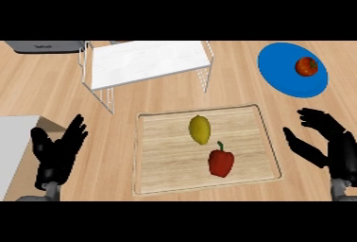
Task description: Pick the lemon from the tray and place it in the tiered shelf
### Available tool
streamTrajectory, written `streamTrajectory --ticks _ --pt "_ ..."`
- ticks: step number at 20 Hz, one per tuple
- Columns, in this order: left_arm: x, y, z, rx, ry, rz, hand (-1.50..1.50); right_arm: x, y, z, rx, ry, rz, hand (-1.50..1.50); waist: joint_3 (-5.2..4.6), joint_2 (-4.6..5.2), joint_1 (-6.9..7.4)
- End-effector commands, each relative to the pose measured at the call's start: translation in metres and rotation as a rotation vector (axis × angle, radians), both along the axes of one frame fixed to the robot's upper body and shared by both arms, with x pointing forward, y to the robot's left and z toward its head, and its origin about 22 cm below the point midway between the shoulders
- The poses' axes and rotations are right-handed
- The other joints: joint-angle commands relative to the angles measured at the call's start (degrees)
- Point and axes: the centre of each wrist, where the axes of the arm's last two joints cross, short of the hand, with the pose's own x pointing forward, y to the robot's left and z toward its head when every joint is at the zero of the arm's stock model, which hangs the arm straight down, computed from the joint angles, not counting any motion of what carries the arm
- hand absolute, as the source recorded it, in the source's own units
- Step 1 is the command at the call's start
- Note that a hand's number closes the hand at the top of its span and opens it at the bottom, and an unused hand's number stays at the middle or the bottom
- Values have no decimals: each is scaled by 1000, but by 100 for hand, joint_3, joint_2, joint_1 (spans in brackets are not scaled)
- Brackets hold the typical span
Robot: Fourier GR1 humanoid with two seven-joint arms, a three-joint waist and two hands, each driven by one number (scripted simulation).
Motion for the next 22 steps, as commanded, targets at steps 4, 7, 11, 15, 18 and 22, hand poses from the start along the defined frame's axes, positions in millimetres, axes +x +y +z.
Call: streamTrajectory --ticks 4,7,11,15,18,22 --pt "3 8 -8 -34 55 -23 0 -45 12 39 -62 20 188 -150 20 -24 66" --pt "3 6 -22 -57 54 -27 0 -41 42 54 -59 87 261 -150 17 -11 114" --pt "4 6 -14 -22 56 -61 0 -48 61 101 -88 172 338 -150 16 -19 131" --pt "13 3 -8 -31 57 -54 0 -32 94 121 -172 264 322 -150 15 -9 202" --pt "29 -11 -14 -31 43 -65 0 -25 127 140 -189 306 243 -150 2 0 192" --pt "31 -22 -7 -49 44 -92 0 22 166 131 -239 360 192 -150 14 20 298"
